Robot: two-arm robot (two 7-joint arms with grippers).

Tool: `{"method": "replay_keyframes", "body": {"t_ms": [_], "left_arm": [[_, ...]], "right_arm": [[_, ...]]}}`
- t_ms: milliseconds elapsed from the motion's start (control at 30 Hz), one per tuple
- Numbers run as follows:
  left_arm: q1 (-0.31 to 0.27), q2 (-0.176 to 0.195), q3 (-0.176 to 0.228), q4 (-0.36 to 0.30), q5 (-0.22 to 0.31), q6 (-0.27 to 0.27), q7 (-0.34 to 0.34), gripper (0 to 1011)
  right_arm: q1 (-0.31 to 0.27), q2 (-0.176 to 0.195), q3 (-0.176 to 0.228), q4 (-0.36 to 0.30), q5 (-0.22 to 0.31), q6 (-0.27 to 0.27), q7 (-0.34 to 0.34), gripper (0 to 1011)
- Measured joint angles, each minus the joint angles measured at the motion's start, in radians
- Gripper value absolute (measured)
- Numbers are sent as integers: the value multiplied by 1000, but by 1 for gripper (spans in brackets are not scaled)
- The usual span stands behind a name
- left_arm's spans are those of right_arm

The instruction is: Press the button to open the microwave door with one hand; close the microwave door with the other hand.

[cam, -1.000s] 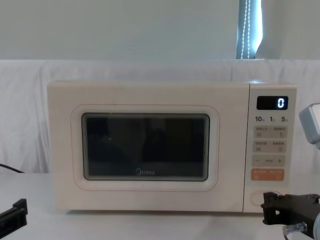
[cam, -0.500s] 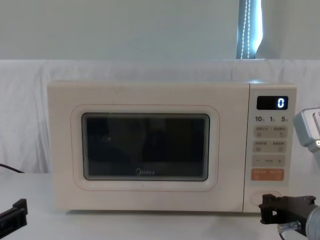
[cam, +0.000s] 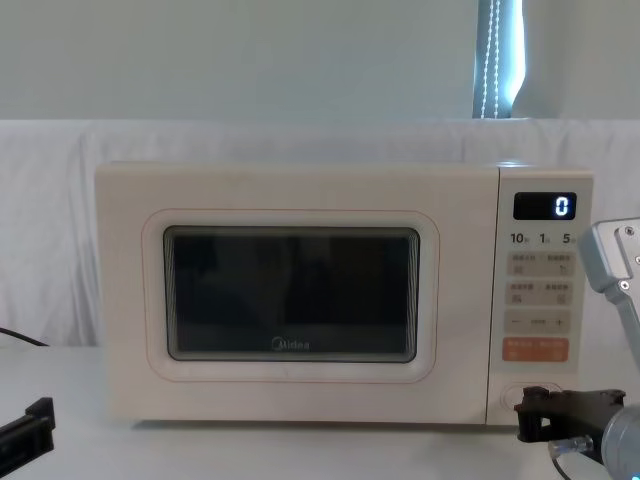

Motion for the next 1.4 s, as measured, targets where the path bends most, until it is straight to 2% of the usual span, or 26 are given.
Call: {"method": "replay_keyframes", "body": {"t_ms": [633,1400], "left_arm": [[0,0,0,0,0,0,0,1001],[0,0,0,0,0,0,0,1001]], "right_arm": [[75,-17,16,111,-10,-16,-22,0],[85,-22,37,130,-19,-13,-36,0]]}}
